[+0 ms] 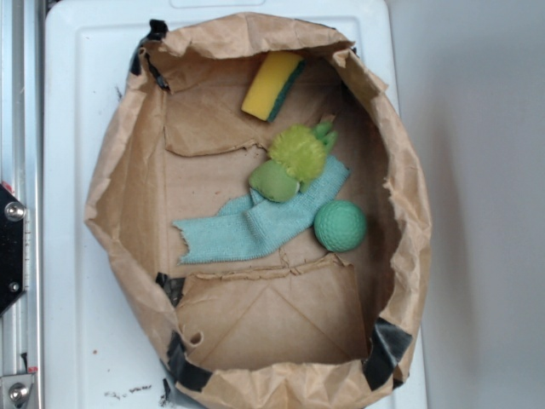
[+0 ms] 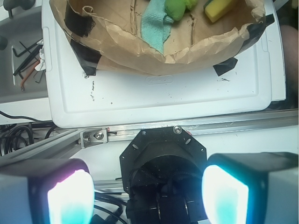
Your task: Grab the green ball.
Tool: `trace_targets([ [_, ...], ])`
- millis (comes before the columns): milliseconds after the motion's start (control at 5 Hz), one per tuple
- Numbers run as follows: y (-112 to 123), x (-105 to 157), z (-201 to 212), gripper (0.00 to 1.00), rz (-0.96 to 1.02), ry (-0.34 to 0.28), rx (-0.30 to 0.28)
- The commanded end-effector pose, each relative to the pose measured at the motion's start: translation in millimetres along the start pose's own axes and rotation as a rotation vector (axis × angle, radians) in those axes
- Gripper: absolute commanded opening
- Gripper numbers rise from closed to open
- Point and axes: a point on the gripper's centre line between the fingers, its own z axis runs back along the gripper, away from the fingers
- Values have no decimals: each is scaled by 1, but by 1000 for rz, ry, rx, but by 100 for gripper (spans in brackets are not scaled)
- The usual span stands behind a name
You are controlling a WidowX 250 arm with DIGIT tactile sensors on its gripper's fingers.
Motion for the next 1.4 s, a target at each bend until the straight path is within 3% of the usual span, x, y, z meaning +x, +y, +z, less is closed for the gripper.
trace_targets([
  [0, 0, 0, 0, 100, 0, 0, 0],
  [400, 9, 72, -21, 100, -30, 19, -3],
  [600, 7, 72, -33, 100, -74, 28, 4],
  [1200, 22, 140, -92, 100, -456, -12, -84],
])
